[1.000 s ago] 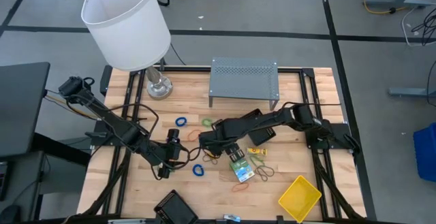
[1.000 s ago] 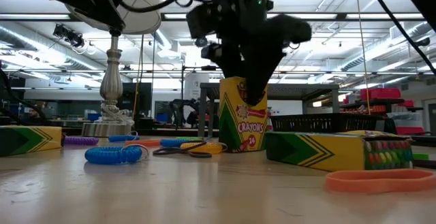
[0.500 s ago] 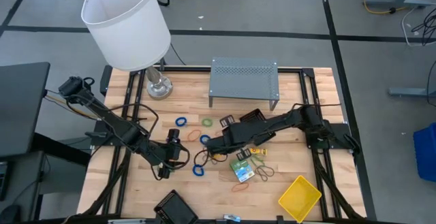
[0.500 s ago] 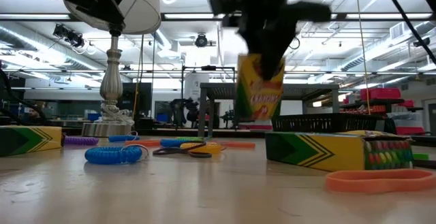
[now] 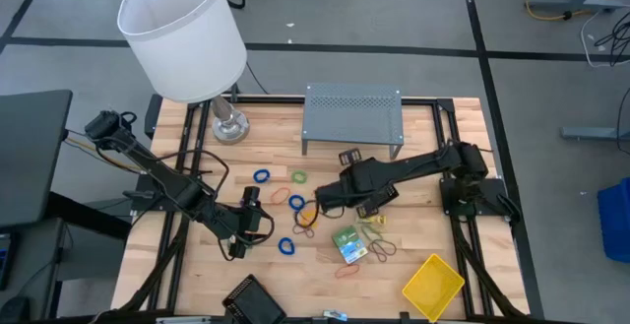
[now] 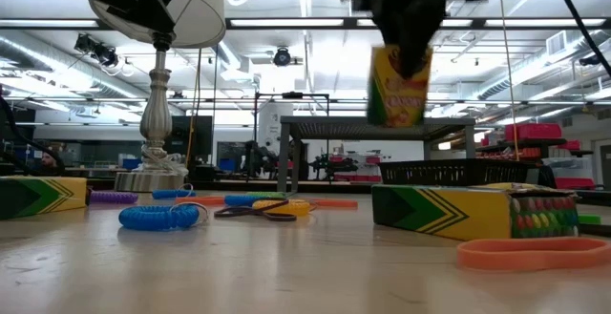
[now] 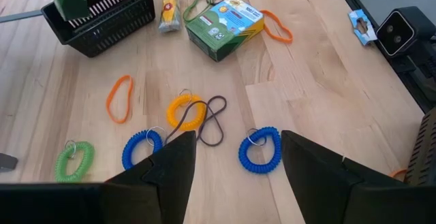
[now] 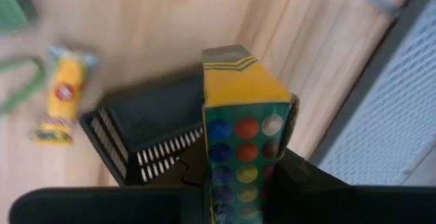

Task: Pick & Place Office Desk Supplies
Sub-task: Put the yellow crayon box into the top black bin

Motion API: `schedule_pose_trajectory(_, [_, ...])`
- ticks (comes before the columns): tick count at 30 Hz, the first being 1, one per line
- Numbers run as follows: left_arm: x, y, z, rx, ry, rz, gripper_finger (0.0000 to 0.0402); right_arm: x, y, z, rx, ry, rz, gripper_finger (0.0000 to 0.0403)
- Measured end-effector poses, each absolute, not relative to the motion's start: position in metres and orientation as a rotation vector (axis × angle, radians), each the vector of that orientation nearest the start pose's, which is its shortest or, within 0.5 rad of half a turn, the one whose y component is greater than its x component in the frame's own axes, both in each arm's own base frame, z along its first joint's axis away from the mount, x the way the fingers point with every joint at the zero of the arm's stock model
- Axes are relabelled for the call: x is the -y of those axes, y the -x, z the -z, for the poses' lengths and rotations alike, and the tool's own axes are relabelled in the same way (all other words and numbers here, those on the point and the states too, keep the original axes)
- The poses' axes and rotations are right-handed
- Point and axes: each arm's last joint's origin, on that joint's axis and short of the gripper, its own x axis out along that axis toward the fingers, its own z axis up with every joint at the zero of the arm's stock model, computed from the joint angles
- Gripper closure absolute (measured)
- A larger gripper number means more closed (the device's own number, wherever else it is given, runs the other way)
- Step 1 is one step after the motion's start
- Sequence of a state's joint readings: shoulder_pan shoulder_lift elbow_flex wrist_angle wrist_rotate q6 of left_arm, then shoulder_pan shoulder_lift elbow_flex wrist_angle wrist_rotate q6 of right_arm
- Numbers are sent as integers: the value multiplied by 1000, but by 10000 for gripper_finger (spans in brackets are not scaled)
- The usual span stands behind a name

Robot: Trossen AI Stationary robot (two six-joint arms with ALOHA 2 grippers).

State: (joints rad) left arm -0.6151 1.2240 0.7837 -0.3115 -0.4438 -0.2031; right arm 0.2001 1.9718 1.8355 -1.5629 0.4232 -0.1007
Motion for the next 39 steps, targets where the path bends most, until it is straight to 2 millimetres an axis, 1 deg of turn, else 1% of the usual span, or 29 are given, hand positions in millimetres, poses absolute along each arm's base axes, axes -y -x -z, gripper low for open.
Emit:
schedule_pose_trajectory(5, [132,-208,-238,-659,-185,96,182,-36,-341,-255,-1687,574,70,320])
schedule_pose_trajectory(11, [132,-208,-238,-658,-186,96,182,-13,-325,-237,-1648,520,8,320])
schedule_pose_trajectory(18, [132,-208,-238,-658,-178,93,182,11,-323,-214,-1622,523,-77,320])
schedule_pose_trajectory(20, [132,-208,-238,-658,-168,90,182,18,-325,-210,-1603,521,-88,320])
schedule_pose_trajectory(23, [132,-208,-238,-658,-158,87,182,25,-325,-210,-1601,512,-77,320])
schedule_pose_trajectory(28, [132,-208,-238,-659,-155,85,182,31,-325,-209,-1595,496,-58,319])
schedule_pose_trajectory(29, [132,-208,-238,-659,-154,85,182,32,-326,-209,-1591,492,-49,306])
schedule_pose_trajectory(30, [132,-208,-238,-659,-154,85,182,32,-326,-209,-1586,494,-34,285])
schedule_pose_trajectory(33, [132,-208,-238,-659,-154,85,182,34,-327,-210,-1587,531,55,201])
schedule_pose_trajectory(35, [132,-208,-238,-659,-155,85,182,35,-327,-210,-1590,549,106,156])
schedule_pose_trajectory(37, [132,-208,-238,-659,-155,85,182,36,-327,-211,-1590,548,133,131])
schedule_pose_trajectory(39, [132,-208,-238,-659,-154,85,182,36,-327,-211,-1589,536,149,123])
